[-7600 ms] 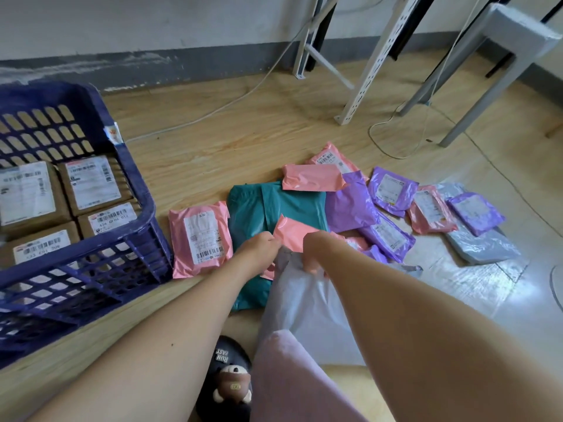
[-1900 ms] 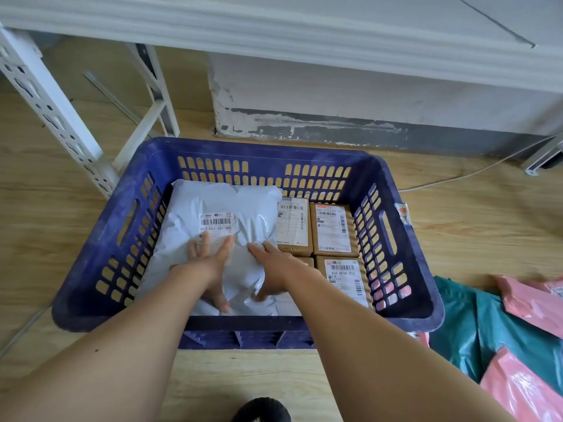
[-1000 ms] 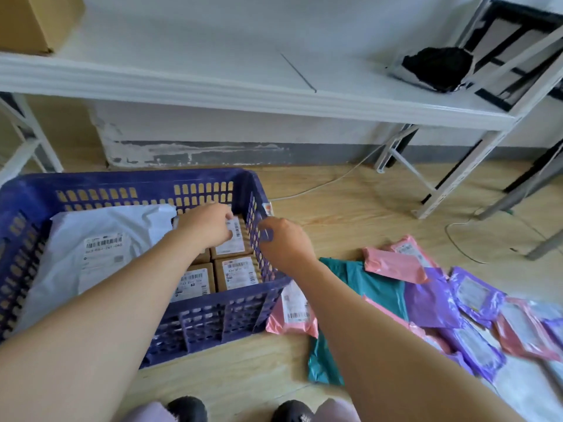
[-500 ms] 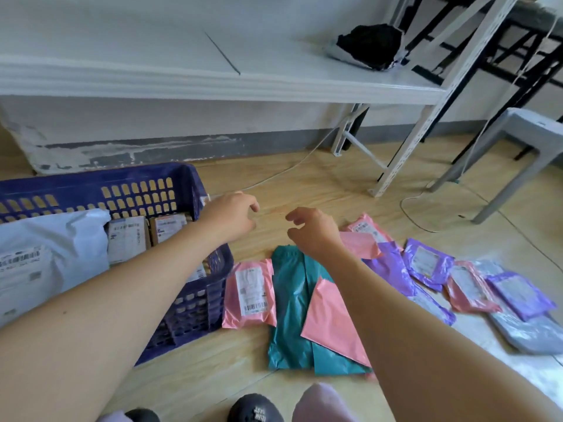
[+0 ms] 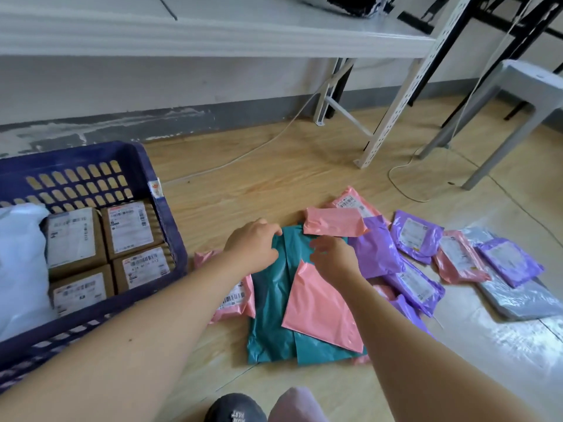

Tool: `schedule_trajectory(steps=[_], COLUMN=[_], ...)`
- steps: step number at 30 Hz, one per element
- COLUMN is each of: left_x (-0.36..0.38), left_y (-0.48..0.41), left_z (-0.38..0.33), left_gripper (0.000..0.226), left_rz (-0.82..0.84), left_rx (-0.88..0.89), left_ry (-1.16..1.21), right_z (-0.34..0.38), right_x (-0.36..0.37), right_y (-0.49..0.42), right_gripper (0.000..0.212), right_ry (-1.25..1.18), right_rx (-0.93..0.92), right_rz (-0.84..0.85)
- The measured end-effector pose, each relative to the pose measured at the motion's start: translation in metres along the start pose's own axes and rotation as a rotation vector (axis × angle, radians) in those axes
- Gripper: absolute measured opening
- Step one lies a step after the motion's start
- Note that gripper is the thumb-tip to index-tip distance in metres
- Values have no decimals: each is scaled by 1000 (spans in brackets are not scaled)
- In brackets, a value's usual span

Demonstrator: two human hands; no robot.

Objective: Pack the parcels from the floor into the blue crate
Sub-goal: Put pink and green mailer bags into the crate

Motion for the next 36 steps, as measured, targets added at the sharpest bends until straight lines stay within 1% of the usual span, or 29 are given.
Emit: schedule_trajectory(steps=[4, 7, 9, 12, 14, 17, 19, 22, 24, 28, 30, 34, 36], left_x=[55, 92, 104, 117, 127, 138, 143, 148, 150, 148, 145, 137, 132], left_y=[3, 8, 10, 16, 21, 25, 27, 29, 30, 30, 31, 32, 33], left_z=[5, 6, 16, 43, 56, 63, 65, 68, 70, 75, 76, 75, 74], left_gripper=[48, 53, 57, 63, 67, 70, 68, 66, 64, 62, 62, 57, 55], left_rz=[22, 132, 181, 227, 254, 287, 297, 315, 325, 328, 325, 312, 302], left_rx=[-68, -41, -62, -188, -235, -228, -223, -214, -218, -241, -249, -256, -266], left_ry=[122, 78, 45, 78, 111, 145, 160, 164, 168, 191, 202, 216, 231], right_z=[-36, -53, -57, -59, -61, -67, -71, -75, -75, -77, -73, -63, -56], right_x=[42, 66, 82, 102, 112, 127, 147, 172, 172, 163, 157, 129, 111], right_y=[-5, -6, -5, -8, -13, -19, -23, -24, -23, -24, -25, -27, -25], right_gripper=[35, 42, 50, 63, 69, 78, 79, 74, 66, 61, 55, 24, 14], right_ry=[48, 101, 146, 212, 260, 325, 415, 572, 614, 557, 491, 312, 275], right_rx=[84, 134, 125, 95, 97, 129, 102, 74, 88, 126, 118, 132, 135], right_rz=[74, 107, 133, 148, 169, 223, 274, 355, 371, 355, 308, 113, 21])
Point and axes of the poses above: each hand's wrist, its own y-axis away from the middle knuckle, its own x-axis out of the palm, z = x × y, the point moved 8 cm from there along -y, towards the middle knuckle, and after that the axes turned 13 degrees about x, right-handed, at the moved point
